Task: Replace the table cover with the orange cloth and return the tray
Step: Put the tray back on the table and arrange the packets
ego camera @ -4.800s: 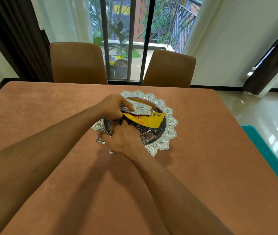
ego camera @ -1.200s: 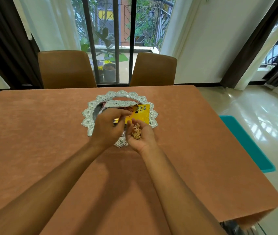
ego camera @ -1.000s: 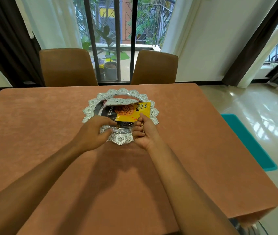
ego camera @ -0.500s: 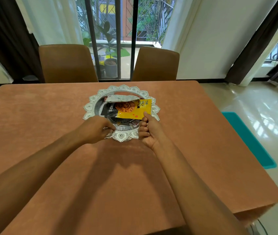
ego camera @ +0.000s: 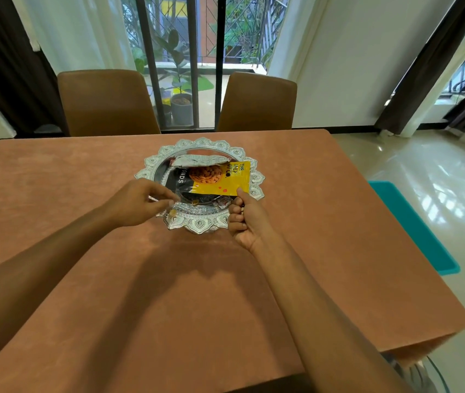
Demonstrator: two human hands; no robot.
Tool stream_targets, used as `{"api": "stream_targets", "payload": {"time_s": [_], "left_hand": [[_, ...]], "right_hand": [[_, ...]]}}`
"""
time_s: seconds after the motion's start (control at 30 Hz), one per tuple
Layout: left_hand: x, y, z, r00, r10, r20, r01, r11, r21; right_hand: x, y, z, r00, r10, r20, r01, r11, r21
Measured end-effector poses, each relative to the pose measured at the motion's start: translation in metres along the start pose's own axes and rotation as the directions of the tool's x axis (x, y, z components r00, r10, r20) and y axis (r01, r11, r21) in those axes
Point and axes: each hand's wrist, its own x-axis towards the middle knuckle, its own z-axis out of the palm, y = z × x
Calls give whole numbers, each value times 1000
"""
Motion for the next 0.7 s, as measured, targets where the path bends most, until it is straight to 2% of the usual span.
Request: {"api": "stream_targets", "payload": {"time_s": [0.07, 0.23, 0.33, 0.6, 0.7], "left_hand": [[-1, -4, -2, 998, 5, 61, -9, 997, 71], [4, -2, 4, 993, 42, 114, -66, 975, 212], [6, 2, 4, 991, 53, 125, -80, 972, 219], [3, 16, 11, 1000, 22, 1, -21, 983, 180], [0, 37, 19, 991, 36, -128, -34, 999, 17]], "right_hand": [[1, 3, 1, 1000, -10, -7, 10, 1000, -17], [1, 8, 7, 998, -54, -22, 51, 993, -107], [0, 10, 9, 997, -76, -24, 71, 983, -168], [-1, 14, 12, 994, -101, -27, 95, 978, -185], [-2, 16, 16, 997, -79, -17, 75, 982, -175]]}}
